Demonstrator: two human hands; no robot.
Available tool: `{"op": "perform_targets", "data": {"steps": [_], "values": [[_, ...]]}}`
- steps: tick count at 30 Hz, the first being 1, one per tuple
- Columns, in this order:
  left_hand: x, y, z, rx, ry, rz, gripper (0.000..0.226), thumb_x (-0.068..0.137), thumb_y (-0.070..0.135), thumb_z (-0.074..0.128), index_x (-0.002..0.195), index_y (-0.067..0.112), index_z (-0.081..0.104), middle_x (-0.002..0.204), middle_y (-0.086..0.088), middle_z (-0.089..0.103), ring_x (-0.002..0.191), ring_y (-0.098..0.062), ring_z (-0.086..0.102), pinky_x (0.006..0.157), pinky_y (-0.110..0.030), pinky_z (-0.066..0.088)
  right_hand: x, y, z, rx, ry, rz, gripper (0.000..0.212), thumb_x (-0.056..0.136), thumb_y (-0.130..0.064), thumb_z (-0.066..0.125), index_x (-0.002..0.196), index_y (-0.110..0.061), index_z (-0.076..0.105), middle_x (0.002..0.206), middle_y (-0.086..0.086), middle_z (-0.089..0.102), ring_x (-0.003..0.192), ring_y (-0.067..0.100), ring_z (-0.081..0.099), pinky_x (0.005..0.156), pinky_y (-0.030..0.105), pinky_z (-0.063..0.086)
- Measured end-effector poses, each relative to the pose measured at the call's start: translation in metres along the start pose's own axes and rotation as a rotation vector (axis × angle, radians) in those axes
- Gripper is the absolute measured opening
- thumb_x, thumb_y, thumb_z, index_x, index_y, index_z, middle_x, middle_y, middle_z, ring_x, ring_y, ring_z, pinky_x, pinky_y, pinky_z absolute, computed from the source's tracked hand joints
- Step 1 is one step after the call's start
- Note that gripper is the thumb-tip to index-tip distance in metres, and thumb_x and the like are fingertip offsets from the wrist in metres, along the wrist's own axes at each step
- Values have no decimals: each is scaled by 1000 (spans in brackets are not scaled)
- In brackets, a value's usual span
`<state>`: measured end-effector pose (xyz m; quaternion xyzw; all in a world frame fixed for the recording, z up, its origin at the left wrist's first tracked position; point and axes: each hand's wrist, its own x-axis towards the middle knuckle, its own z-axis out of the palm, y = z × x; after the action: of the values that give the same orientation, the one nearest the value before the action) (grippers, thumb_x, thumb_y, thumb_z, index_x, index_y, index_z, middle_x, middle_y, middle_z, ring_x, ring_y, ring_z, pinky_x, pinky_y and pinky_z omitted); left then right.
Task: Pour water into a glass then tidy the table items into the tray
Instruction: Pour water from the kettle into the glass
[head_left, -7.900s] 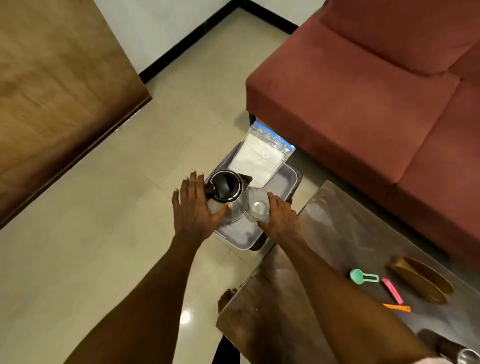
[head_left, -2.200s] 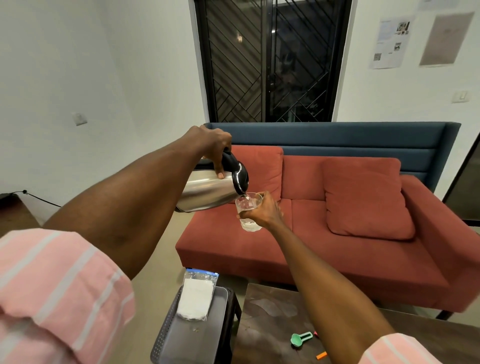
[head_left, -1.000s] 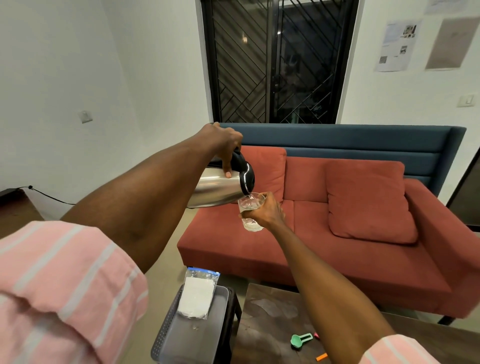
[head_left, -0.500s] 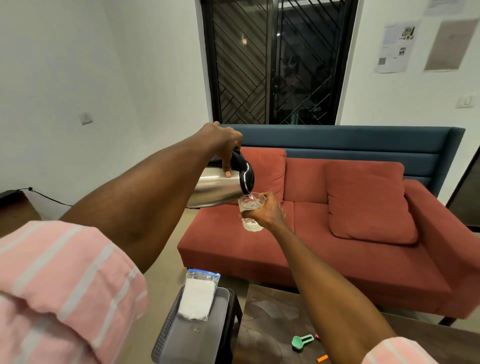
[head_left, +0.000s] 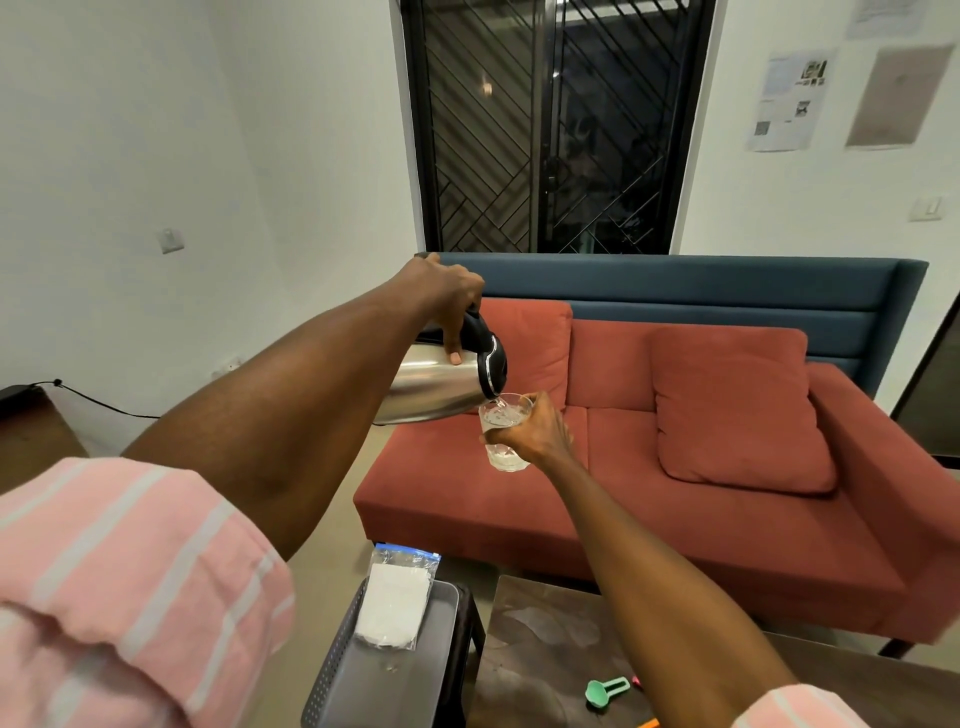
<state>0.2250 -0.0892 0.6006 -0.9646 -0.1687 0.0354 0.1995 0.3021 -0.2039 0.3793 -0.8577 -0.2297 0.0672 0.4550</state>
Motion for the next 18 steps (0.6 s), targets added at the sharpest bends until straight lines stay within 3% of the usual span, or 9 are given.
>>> {"op": "perform_targets", "data": {"steps": [9, 14, 18], "values": [[2, 1, 1, -1, -36, 5, 71, 49, 67, 83, 104, 32, 53, 96, 7, 51, 93, -18, 41, 68, -33, 27, -1, 2, -1, -3, -2, 1, 89, 46, -55, 87, 119, -25, 45, 104, -8, 55, 106, 24, 59, 77, 32, 37], [1, 1, 2, -3, -35, 4, 70, 49, 66, 84, 101, 33, 51, 98, 6, 53, 92, -19, 41, 57, -30, 22, -1, 4, 0, 2, -7, 2, 89, 47, -53, 88, 120, -24, 46, 111, -3, 61, 102, 22, 58, 77, 32, 36], [0, 4, 2, 2, -47, 12, 68, 49, 66, 83, 98, 32, 52, 95, 6, 54, 92, -19, 42, 70, -34, 28, -3, 5, 0, 4, -5, 6, 88, 46, -53, 88, 119, -24, 46, 111, -4, 61, 106, 25, 59, 78, 32, 36]]}}
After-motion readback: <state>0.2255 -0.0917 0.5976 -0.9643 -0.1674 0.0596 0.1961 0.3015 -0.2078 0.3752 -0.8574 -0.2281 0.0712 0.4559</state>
